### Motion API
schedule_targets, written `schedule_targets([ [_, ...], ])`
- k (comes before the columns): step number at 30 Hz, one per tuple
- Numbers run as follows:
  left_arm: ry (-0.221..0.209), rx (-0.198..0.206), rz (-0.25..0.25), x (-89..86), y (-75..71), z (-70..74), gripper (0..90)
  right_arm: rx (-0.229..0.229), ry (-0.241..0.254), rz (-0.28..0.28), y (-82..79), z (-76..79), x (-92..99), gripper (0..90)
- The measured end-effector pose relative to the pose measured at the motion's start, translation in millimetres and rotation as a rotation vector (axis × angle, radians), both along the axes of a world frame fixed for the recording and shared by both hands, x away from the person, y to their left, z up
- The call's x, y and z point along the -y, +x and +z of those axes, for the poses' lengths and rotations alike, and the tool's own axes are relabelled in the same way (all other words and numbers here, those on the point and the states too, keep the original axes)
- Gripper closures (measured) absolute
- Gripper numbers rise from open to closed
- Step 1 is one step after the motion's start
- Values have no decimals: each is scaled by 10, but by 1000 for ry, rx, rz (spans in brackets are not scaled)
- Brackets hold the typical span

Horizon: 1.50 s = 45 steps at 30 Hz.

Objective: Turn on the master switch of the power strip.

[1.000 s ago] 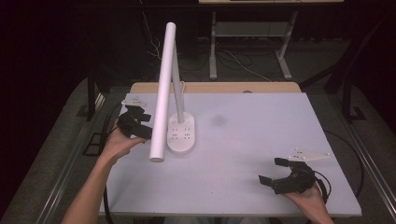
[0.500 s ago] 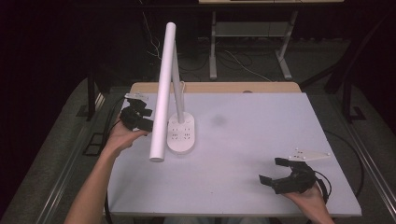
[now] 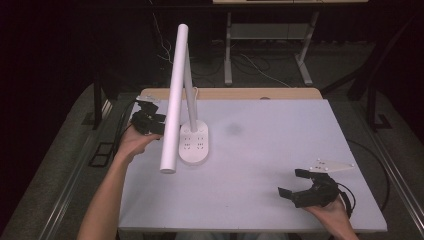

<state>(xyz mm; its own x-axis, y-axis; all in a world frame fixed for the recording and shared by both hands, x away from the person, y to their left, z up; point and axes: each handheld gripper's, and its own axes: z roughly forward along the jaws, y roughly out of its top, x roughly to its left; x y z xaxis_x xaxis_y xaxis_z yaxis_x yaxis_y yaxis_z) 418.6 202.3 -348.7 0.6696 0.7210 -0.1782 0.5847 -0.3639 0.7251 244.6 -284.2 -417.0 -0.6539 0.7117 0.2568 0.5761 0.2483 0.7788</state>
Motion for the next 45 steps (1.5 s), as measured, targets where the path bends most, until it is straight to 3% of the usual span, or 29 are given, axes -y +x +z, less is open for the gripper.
schedule_targets([
  [13,-87,-53,27,5,154,-147,306,-3,-4,2,6,-8,9,4],
  [27,-89,-74,60,57,277,-306,580,-5,-1,-1,3,-9,24,4],
  [34,-126,-97,63,66,331,-388,710,-6,-1,-1,6,-6,18,4],
  [42,-106,-119,72,107,368,-473,890,-4,-4,0,8,-11,20,4],
  [45,-94,-125,76,133,381,-507,894,-7,-3,0,6,-11,18,4],
])
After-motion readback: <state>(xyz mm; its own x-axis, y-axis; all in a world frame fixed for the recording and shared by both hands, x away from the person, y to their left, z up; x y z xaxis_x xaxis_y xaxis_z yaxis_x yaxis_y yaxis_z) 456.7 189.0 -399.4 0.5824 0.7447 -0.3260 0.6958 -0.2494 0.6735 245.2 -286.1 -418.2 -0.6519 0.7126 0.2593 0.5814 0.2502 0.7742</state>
